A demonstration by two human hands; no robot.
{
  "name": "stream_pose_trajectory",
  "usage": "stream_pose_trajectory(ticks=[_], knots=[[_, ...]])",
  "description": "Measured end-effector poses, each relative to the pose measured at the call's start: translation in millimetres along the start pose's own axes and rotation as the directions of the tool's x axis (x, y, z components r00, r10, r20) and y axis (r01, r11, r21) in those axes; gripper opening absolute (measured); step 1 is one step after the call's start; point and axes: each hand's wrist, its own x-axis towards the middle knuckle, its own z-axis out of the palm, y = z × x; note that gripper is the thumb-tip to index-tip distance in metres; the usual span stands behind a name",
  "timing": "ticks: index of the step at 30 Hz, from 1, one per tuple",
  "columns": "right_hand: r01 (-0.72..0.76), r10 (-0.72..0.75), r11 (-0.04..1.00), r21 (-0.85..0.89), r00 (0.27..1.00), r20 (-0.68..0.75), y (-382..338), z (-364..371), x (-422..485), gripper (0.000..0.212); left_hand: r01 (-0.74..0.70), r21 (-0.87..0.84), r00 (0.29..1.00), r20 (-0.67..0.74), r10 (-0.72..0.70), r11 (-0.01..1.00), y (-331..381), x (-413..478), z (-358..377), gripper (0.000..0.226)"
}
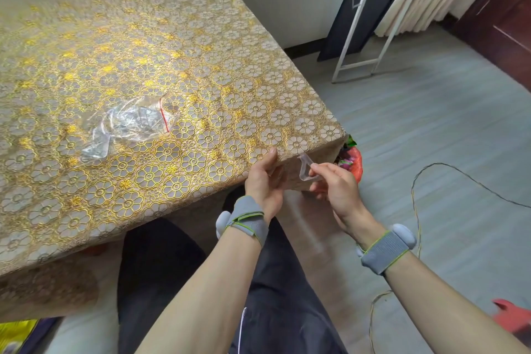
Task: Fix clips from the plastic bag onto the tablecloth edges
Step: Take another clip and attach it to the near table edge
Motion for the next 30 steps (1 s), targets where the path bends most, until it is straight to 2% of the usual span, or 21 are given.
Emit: stream_pose_trajectory(ticks=[4, 7, 9, 10, 12, 15, 17, 23, 25, 27, 28, 30], knots=[[-0.036, 0.036, 0.999, 0.003, 0.999, 0.02, 0.1, -1.0, 0.6, 0.027, 0.007, 0.024, 0.999, 0.032, -0.008, 1.0, 3.4, -1.7, -3.5, 0.008], [-0.114, 0.113, 0.993, 0.006, 0.989, 0.092, 0.2, 1.7, 0.3, 0.026, -0.009, 0.128, 0.994, 0.107, -0.004, 0.992, 2.2, -1.3, -9.9, 0.012], [-0.177, 0.177, 0.984, -0.004, 0.979, 0.098, 0.0, 4.2, -0.1, 0.029, -0.031, 0.246, 0.992, 0.127, 0.0, 0.969, 2.1, -3.3, -17.0, 0.032], [-0.212, 0.213, 0.977, -0.013, 0.972, 0.096, 1.4, 4.7, 0.2, 0.031, -0.028, 0.327, 0.993, 0.12, -0.012, 0.945, 2.5, -6.6, -20.4, 0.046], [-0.312, 0.304, 0.949, 0.037, 0.942, 0.139, 1.8, 7.6, -0.5, 0.029, -0.027, 0.473, 0.994, 0.106, -0.026, 0.88, 5.4, -15.2, -27.4, 0.054], [-0.473, 0.426, 0.861, 0.187, 0.871, 0.244, 3.7, 11.1, -1.4, 0.019, -0.053, 0.664, 0.991, 0.129, -0.044, 0.745, 7.9, -26.7, -35.7, 0.044], [-0.506, 0.45, 0.839, 0.198, 0.851, 0.27, 5.1, 14.3, -2.2, 0.02, -0.102, 0.72, 0.986, 0.166, -0.028, 0.687, 8.7, -31.6, -37.3, 0.032], [-0.527, 0.472, 0.836, 0.152, 0.832, 0.293, 6.0, 20.4, -2.6, 0.019, -0.316, 0.787, 0.949, 0.251, 0.192, 0.53, 13.0, -30.7, -35.5, 0.024], [-0.499, 0.427, 0.845, 0.192, 0.846, 0.318, 4.9, 20.0, -2.1, 0.018, -0.352, 0.832, 0.933, 0.275, 0.232, 0.428, 11.9, -30.5, -34.1, 0.025], [-0.409, 0.337, 0.889, 0.207, 0.889, 0.31, 3.9, 19.9, -2.0, 0.021, -0.358, 0.883, 0.914, 0.266, 0.305, 0.302, 7.2, -29.4, -32.7, 0.028], [-0.338, 0.279, 0.924, 0.181, 0.917, 0.285, 3.1, 20.5, -2.6, 0.023, -0.357, 0.885, 0.908, 0.253, 0.334, 0.298, 3.4, -28.7, -32.3, 0.029], [-0.18, 0.16, 0.981, 0.066, 0.959, 0.232, 1.2, 22.8, -3.4, 0.026, -0.387, 0.838, 0.896, 0.243, 0.371, 0.385, -5.7, -27.7, -32.0, 0.029]])
